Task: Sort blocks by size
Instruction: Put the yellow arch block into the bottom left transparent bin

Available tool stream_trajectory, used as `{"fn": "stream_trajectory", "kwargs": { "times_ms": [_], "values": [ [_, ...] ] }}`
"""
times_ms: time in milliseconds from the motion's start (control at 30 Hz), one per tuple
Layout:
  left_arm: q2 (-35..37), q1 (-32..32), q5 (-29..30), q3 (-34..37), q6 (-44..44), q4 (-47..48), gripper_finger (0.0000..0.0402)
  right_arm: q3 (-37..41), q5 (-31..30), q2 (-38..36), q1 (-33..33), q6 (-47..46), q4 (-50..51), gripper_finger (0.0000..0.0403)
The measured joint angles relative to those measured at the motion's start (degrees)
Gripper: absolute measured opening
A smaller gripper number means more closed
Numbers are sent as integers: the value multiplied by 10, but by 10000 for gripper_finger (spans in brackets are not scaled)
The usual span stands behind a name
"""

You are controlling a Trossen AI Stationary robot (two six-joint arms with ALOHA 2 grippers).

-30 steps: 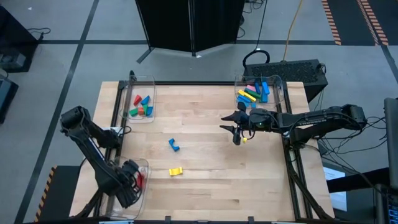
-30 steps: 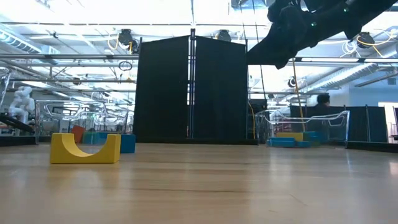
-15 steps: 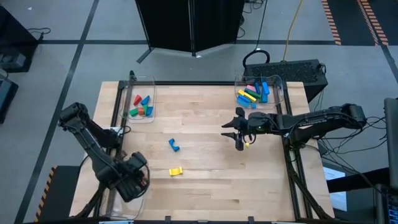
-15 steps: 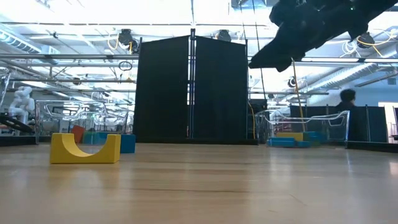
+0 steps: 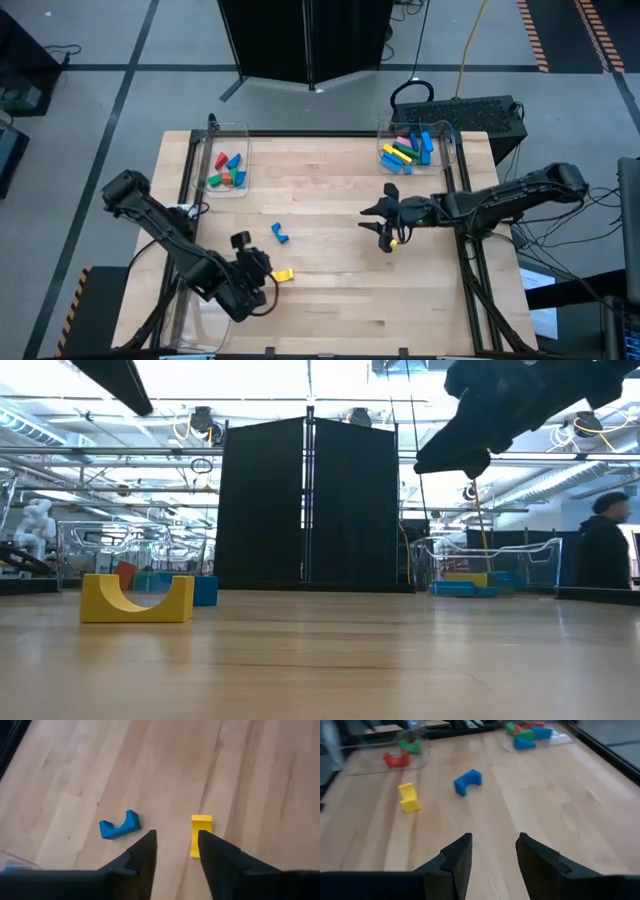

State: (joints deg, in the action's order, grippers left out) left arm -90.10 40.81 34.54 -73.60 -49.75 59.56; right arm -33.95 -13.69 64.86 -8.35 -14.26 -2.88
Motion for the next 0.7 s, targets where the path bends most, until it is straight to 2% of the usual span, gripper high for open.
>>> {"fn": "stream_trajectory", "kwargs": {
  "times_ms": [167,333,433,533,700],
  "values": [
    [-25,-4,5,6,7,-7,217,0,-84,0,-39,-49,27,148],
    [-46,-9,8,38,-23,-8,301,0,-95,0,-71,-88,31,148],
    [-58,-17,-3,59,-17,-26,338,0,-123,0,-93,-105,35,148],
    [-67,-25,-27,85,24,-76,359,0,-146,0,-112,-123,43,148],
    [-71,-40,-83,124,82,-164,366,0,-157,0,-132,-143,47,148]
  ]
}}
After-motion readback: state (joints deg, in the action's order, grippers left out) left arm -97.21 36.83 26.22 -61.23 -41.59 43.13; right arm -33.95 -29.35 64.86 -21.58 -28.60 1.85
